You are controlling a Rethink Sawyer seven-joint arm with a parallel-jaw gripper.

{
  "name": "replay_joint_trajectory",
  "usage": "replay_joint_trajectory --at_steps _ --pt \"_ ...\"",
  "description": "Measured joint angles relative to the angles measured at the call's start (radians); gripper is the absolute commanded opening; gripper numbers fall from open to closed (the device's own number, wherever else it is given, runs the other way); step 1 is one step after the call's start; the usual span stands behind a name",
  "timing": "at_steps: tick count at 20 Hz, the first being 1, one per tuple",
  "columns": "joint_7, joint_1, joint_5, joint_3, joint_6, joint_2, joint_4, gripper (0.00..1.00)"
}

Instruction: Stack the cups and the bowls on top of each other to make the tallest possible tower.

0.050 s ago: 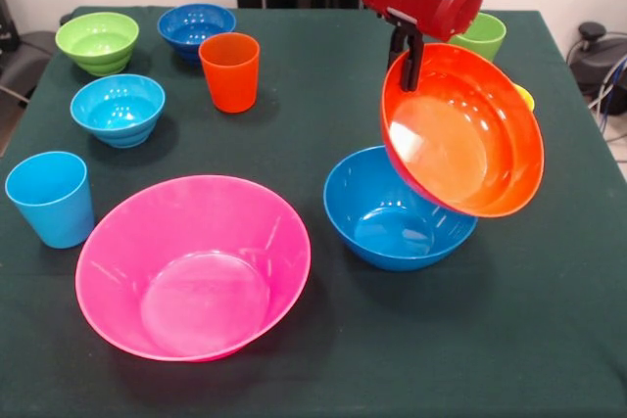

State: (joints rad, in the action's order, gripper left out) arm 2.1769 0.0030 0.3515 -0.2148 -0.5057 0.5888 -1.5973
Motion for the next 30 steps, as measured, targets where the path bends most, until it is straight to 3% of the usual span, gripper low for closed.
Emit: replay_joint_trajectory --at_steps 15,30 --pt "0.000 -0.022 -0.011 0.023 0.055 0.002 -0.005 0.00" --pt "0.000 -0.068 -0.120 0.043 0.062 -0.001 -0.006 0.00"
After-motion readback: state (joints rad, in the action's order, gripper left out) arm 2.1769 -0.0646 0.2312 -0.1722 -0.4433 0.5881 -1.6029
